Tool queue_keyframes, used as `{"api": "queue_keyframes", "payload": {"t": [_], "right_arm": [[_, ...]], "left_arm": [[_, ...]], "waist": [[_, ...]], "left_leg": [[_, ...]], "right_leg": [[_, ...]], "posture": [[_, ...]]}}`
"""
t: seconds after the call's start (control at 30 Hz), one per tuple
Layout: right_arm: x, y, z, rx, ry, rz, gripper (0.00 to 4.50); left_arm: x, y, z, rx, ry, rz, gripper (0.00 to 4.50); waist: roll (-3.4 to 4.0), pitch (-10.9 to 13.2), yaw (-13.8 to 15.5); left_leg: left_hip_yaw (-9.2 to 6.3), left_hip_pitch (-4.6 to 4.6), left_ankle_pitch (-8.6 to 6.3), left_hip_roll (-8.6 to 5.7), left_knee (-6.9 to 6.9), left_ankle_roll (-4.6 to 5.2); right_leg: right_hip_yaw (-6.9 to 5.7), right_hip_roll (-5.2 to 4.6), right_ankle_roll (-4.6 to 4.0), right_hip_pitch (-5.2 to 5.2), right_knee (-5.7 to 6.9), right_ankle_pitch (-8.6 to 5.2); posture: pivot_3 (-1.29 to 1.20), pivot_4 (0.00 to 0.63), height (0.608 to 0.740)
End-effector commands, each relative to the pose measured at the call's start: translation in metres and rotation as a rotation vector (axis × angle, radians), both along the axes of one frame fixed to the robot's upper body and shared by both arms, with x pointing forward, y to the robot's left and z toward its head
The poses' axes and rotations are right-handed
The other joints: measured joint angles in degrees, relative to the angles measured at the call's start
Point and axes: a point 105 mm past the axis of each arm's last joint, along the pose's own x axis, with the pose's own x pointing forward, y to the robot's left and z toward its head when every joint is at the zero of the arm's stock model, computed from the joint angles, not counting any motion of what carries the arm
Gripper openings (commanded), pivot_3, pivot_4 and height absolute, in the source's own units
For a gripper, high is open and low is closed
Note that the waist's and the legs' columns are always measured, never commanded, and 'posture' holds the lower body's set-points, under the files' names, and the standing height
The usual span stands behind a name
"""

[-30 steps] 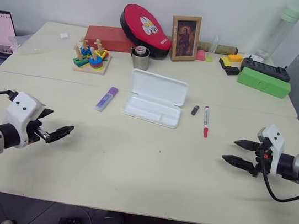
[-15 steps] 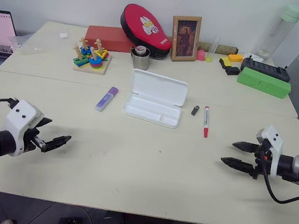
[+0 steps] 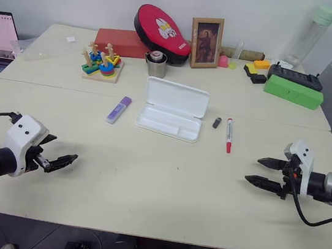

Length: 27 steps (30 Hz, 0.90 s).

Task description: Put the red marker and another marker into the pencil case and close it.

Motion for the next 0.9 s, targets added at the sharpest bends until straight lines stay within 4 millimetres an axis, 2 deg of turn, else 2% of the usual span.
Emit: {"api": "queue_keyframes", "payload": {"t": [0.03,0.13,0.27,0.4,0.5,0.63,0.73,0.9], "right_arm": [[-0.002,0.005,0.012,0.008,-0.039,0.032,4.47],[0.000,0.014,0.018,0.026,-0.064,0.062,4.47],[0.005,0.052,0.033,0.079,-0.113,0.181,4.47],[0.026,0.099,0.029,0.058,-0.161,0.284,4.47],[0.055,0.130,0.024,0.008,-0.196,0.296,4.47],[0.074,0.164,0.017,-0.040,-0.216,0.343,4.47],[0.082,0.179,0.009,-0.058,-0.207,0.365,4.47],[0.088,0.182,-0.002,-0.116,-0.170,0.386,4.47]], "left_arm": [[0.004,-0.003,0.012,0.036,-0.033,-0.027,4.50],[0.005,-0.004,0.011,0.039,-0.030,-0.029,4.50],[0.008,-0.018,0.007,-0.016,-0.034,-0.066,4.50],[0.021,-0.065,0.016,-0.115,-0.106,-0.215,4.50],[0.035,-0.103,0.028,-0.181,-0.210,-0.312,4.50],[0.043,-0.138,0.030,-0.252,-0.247,-0.387,4.50],[0.042,-0.156,0.030,-0.285,-0.252,-0.430,4.50],[0.044,-0.167,0.036,-0.324,-0.285,-0.443,4.50]], "waist": [[0.00,0.00,0.00],[0.00,0.00,-0.01],[0.01,0.01,-0.45],[-0.01,-0.01,-0.35],[-0.02,-0.01,-0.10],[-0.03,-0.02,-0.11],[-0.02,-0.01,-0.31],[-0.02,-0.01,-0.32]], "left_leg": [[0.00,0.00,0.00,0.00,0.00,0.00],[0.00,0.00,0.00,0.00,0.00,0.00],[0.00,0.01,0.00,0.00,0.00,0.00],[-0.01,0.03,0.01,0.01,0.03,0.00],[-0.01,0.02,0.01,0.00,0.05,-0.01],[-0.05,-0.01,0.02,0.00,0.06,-0.02],[-0.06,-0.01,0.02,0.00,0.03,-0.02],[-0.08,-0.01,0.02,0.00,0.02,-0.02]], "right_leg": [[0.00,0.00,0.00,0.00,0.00,0.00],[0.00,0.00,0.01,0.00,0.00,0.00],[0.00,0.00,0.02,-0.02,0.04,0.01],[-0.01,0.00,0.06,0.01,0.06,0.03],[-0.02,0.00,0.07,0.07,0.01,0.11],[-0.05,0.01,-0.10,0.06,0.02,0.24],[-0.06,0.01,-0.11,0.05,0.03,0.23],[-0.09,0.01,-0.11,0.03,0.07,0.23]], "posture": [[0.00,0.150,0.740],[0.00,0.150,0.740],[0.00,0.150,0.740],[0.00,0.150,0.740],[0.00,0.150,0.740],[0.00,0.150,0.740],[0.00,0.150,0.740],[0.00,0.150,0.740]]}}
